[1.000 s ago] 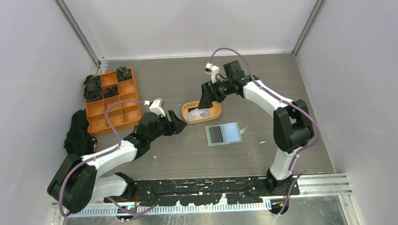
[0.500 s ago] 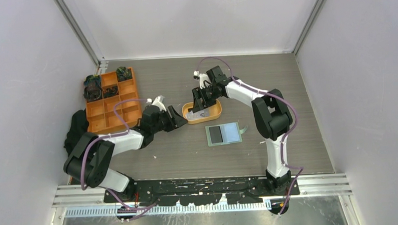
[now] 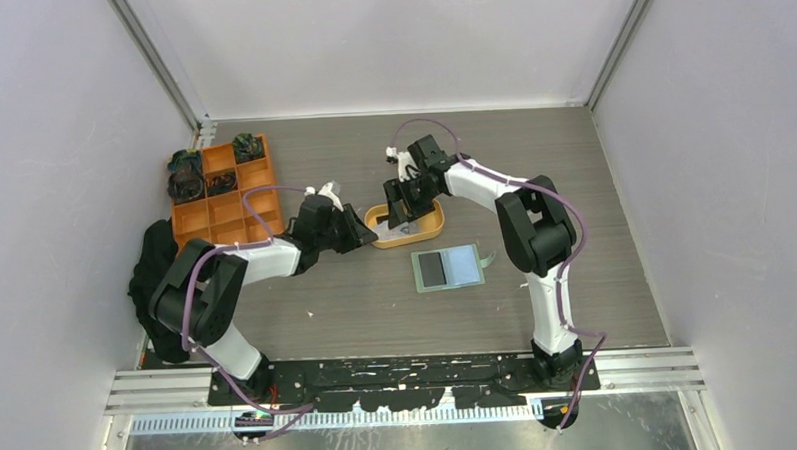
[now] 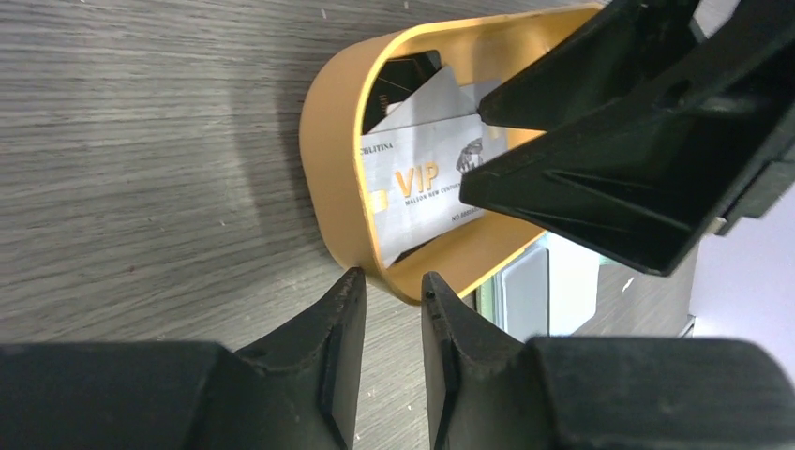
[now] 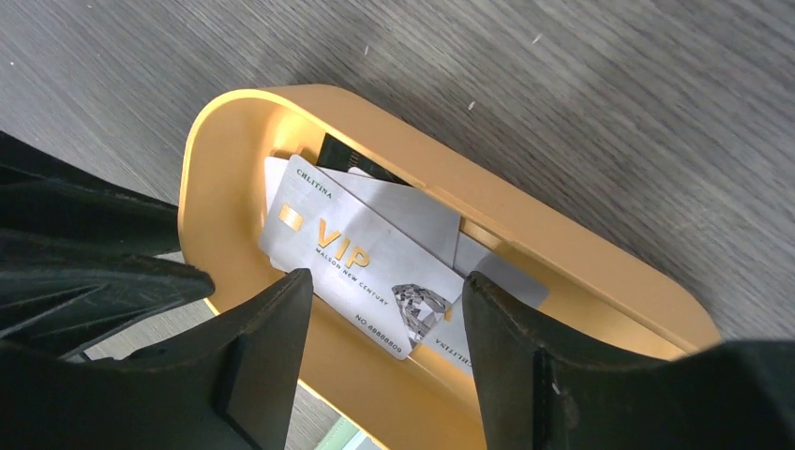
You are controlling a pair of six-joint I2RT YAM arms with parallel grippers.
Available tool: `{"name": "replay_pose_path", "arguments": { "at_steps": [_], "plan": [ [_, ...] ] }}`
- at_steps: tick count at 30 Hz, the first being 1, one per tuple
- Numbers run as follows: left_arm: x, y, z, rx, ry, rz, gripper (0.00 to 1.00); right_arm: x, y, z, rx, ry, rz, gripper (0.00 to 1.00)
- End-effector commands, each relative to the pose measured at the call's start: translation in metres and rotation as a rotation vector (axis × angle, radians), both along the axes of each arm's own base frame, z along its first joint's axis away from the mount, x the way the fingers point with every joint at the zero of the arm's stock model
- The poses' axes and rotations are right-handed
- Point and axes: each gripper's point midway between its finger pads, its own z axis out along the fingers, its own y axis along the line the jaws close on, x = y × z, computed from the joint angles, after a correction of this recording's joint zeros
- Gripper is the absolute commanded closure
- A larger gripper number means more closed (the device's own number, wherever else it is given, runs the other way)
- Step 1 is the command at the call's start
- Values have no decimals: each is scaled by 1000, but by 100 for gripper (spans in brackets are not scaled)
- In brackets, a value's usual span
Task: Put the credit cards into the card holder
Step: Pick up the credit card from the storage box.
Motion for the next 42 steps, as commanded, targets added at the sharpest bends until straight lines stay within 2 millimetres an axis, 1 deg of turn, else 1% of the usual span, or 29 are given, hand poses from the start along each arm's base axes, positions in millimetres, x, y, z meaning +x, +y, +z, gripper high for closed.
{"name": "replay_pose_path", "arguments": {
  "at_steps": [1, 5, 8, 14, 21, 25, 28, 30, 34, 38, 42],
  "plan": [
    [11, -1, -2, 21, 2, 1, 74, 1, 7, 0, -9, 7, -9, 35],
    [10, -3, -6, 15, 23, -1, 83, -10, 16, -2, 40, 74, 6, 36],
    [9, -3, -5, 12, 27, 0, 89, -22, 30, 3, 122, 148, 10, 38],
    [5, -5, -5, 11, 32, -2, 96, -33, 50, 24, 271, 239, 9, 42],
    [3, -4, -3, 22, 27, 5, 97, -41, 58, 50, 367, 261, 30, 45],
    [3, -3, -1, 32, 22, 9, 98, -42, 58, 63, 391, 244, 36, 46],
    [3, -1, -1, 40, 23, 13, 97, -40, 52, 61, 357, 219, 30, 46],
    [3, -1, -1, 45, 24, 14, 97, -39, 46, 56, 310, 201, 26, 46],
    [4, 0, 1, 53, 23, 15, 97, -35, 38, 53, 289, 193, 13, 44],
    [4, 0, 3, 53, 22, 14, 97, -33, 35, 61, 330, 200, 3, 44],
    [4, 0, 4, 55, 22, 15, 97, -33, 35, 72, 410, 224, -11, 44]
  ]
}}
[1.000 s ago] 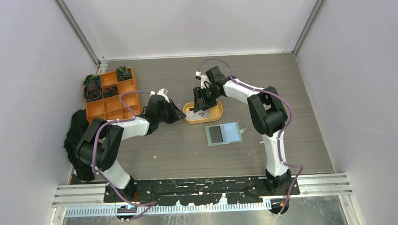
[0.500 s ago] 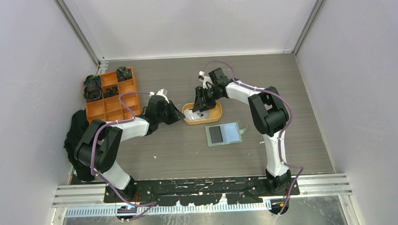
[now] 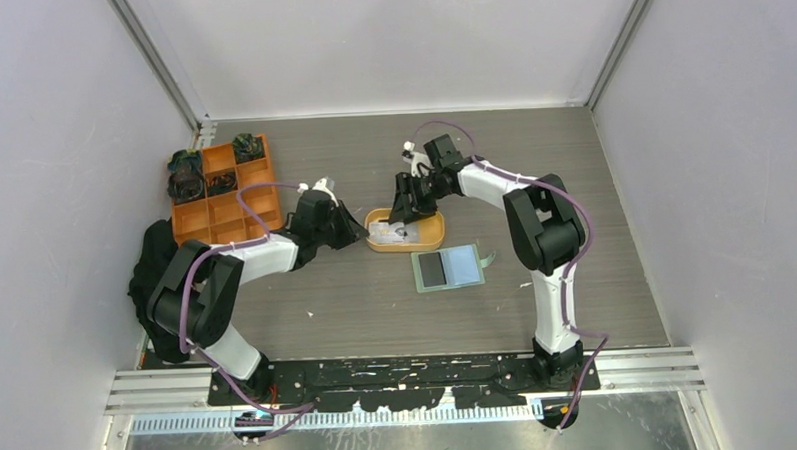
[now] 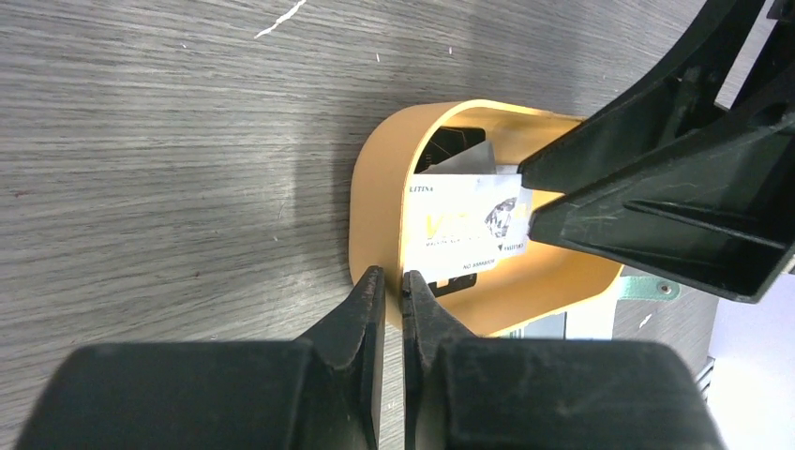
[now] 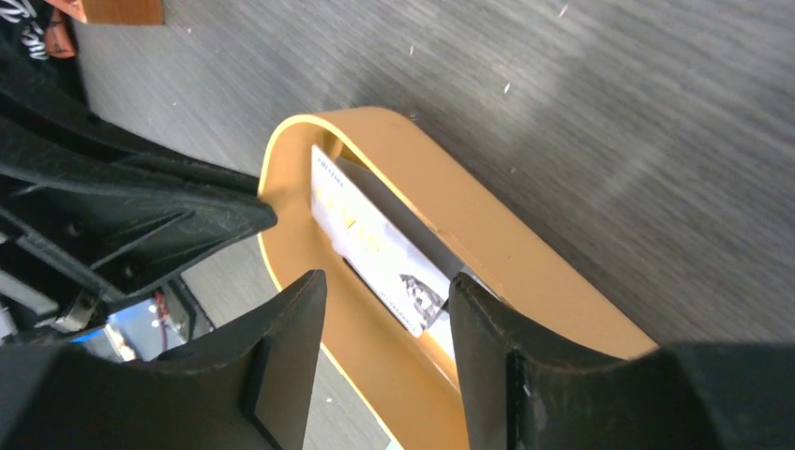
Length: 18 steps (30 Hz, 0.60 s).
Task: Put the credit cards into the card holder
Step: Pick up the credit card from the storage box.
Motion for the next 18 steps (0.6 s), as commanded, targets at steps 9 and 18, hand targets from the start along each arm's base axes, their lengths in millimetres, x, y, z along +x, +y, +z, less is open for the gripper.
{"name": "replay_pose_path", "arguments": {
  "at_steps": [9, 18],
  "plan": [
    [-7, -15, 8, -9, 2, -50, 97, -29, 31, 71, 323, 66, 62, 48],
    [-7, -18, 12, -11, -2, -51, 97, -25, 25, 56, 262, 88, 8, 62]
  ]
}}
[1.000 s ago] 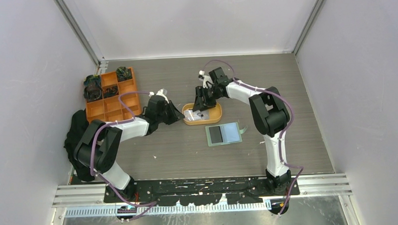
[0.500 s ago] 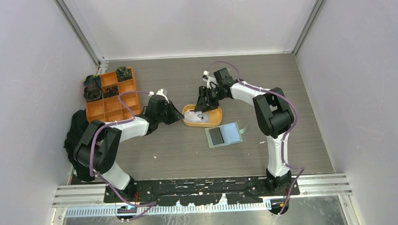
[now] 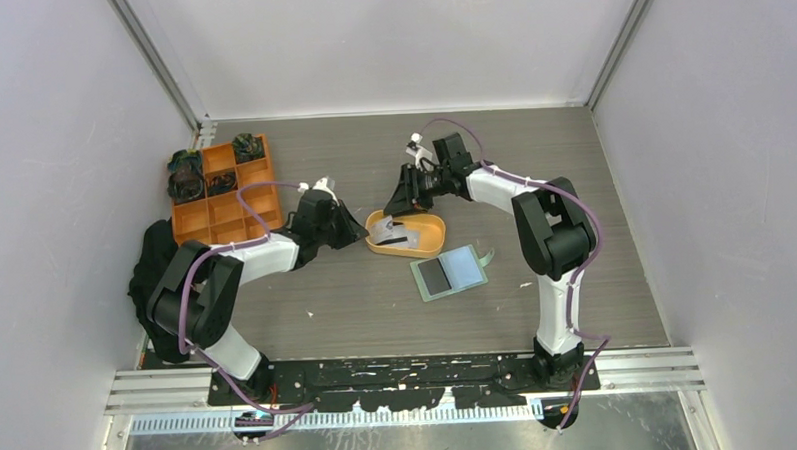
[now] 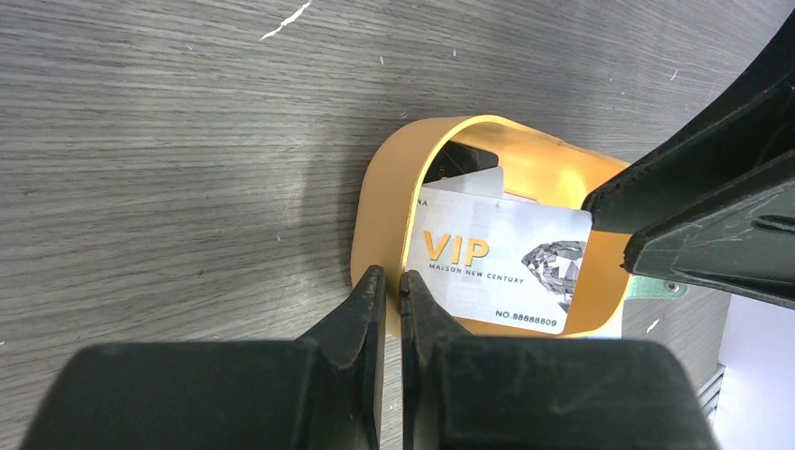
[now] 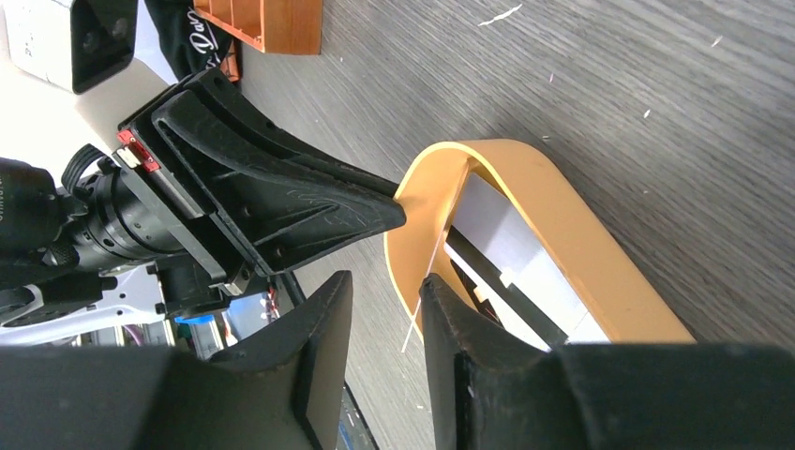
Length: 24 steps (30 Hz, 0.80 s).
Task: Put the credit cards into the card holder
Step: Pick up the credit card from the storage box.
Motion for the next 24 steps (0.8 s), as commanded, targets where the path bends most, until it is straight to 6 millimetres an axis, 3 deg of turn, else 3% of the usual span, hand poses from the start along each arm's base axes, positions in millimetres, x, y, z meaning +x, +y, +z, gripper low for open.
{"name": "replay_pose_path", "arguments": {
  "at_steps": [1, 7, 11, 15, 24],
  "plan": [
    [-7, -19, 11, -28, -1, -60, 97, -19, 10, 8, -3, 28, 38, 63],
    [-8, -20, 11, -28, 0, -61, 97, -19, 12, 0, 3, 79, 9, 68],
    [-8, -19, 14, -28, -4, -59, 97, -13, -1, -11, -99, 50, -38, 71],
    [-8, -21, 18, -35, -11, -65, 96, -8, -9, -17, -140, 36, -66, 81],
    [-9, -21, 37, -20, -77, -112, 75, 0, -17, -12, -77, 75, -107, 99]
  ]
}}
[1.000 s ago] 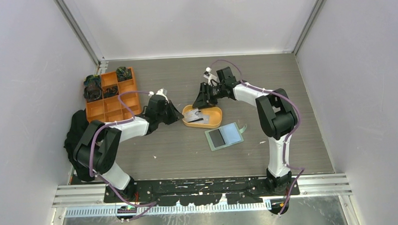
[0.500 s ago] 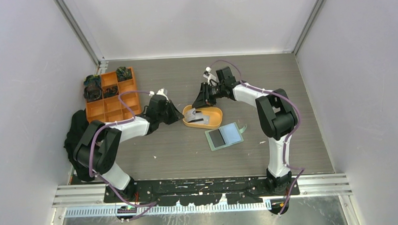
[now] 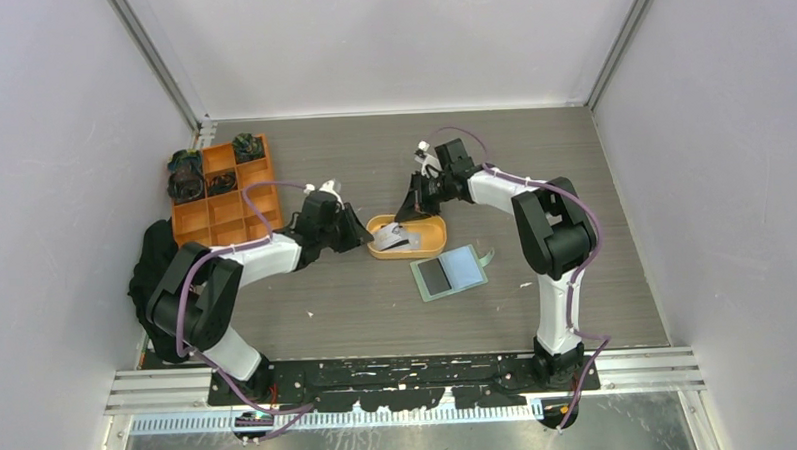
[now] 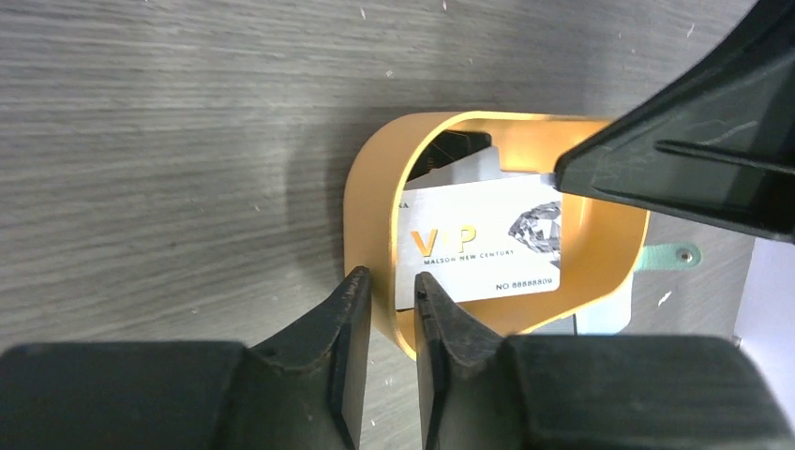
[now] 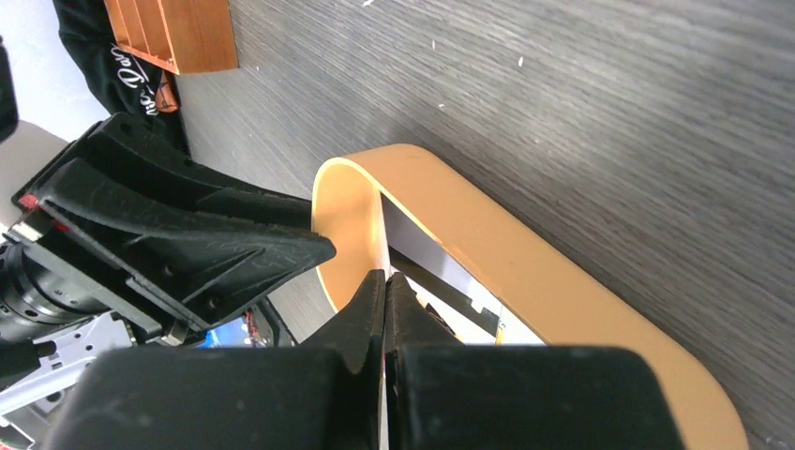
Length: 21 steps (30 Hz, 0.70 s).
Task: Put the credit cards into the card holder
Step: Pick up the credit card from the storage box.
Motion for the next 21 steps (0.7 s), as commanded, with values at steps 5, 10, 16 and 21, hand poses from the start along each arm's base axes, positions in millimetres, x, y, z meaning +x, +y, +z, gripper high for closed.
{"name": "replay_pose_path", "arguments": {
  "at_steps": [5, 10, 16, 21],
  "plan": [
    [1, -13, 54, -16, -151, -110, 67, 1, -2, 19, 100, 30, -26, 99],
    [-3, -5, 71, 33, -251, -161, 62, 2, -3, 28, 136, 28, -20, 99],
    [-10, -6, 99, 26, -395, -249, 62, 2, -4, 42, 155, -10, -9, 99],
    [-19, -24, 106, -49, -478, -358, 60, 3, -7, 49, 158, -20, -15, 99]
  ]
}}
